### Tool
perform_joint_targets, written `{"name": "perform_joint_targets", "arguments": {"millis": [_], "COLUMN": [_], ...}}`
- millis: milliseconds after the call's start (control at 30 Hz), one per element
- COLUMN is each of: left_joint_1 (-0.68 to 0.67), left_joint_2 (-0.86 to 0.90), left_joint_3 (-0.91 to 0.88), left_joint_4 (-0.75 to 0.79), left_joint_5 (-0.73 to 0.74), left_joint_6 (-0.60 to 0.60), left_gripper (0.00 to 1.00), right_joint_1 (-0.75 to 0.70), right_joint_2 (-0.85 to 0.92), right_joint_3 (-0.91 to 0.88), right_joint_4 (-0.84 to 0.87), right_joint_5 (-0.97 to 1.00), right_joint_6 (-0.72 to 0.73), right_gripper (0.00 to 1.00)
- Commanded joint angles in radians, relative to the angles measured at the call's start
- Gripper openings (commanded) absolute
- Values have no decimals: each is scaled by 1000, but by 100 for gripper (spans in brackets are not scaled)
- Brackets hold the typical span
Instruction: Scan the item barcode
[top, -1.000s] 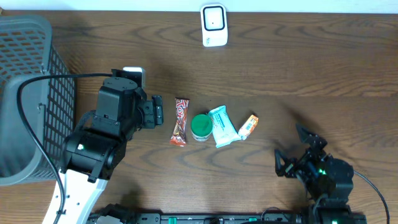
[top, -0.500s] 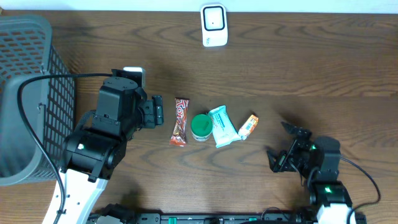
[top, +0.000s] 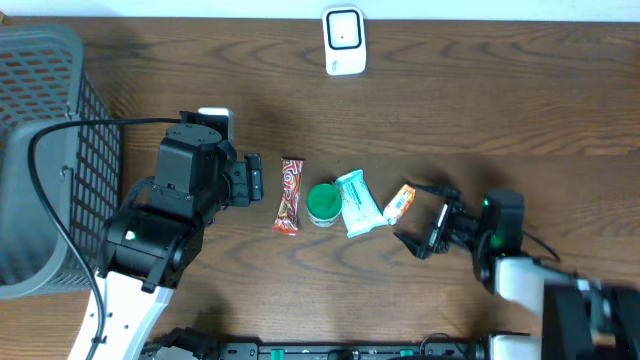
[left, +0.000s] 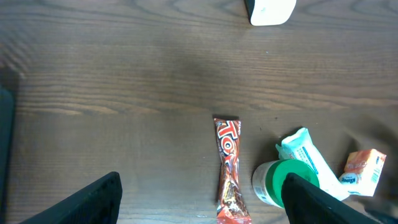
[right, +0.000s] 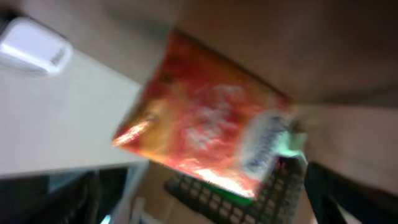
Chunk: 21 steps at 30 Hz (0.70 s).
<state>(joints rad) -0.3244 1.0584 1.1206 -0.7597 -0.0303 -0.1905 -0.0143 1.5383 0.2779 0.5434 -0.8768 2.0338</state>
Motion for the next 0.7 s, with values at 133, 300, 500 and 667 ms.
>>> {"name": "perform_joint_targets", "arguments": {"millis": [133,300,500,667], "left_joint_1": [0,0,0,0], "left_joint_2": [-1,-1,0,-1], "left_joint_3": [9,9,9,9], "left_joint_4": [-3,-3,-3,-3], "left_joint_5": [-12,-12,-12,-12], "left_joint_6": [-13,-13,-13,-13], "left_gripper": [83,82,82,82], "right_joint_1": [0,0,0,1], "right_joint_2": [153,153,153,147], "right_joint_3": [-14,-14,-14,-14], "right_joint_4": [82,73,121,234], "right_joint_5": [-66,-93,-4,-126], "right_joint_6": [18,18,-171,-248], "right_gripper": [99,99,95,99]}}
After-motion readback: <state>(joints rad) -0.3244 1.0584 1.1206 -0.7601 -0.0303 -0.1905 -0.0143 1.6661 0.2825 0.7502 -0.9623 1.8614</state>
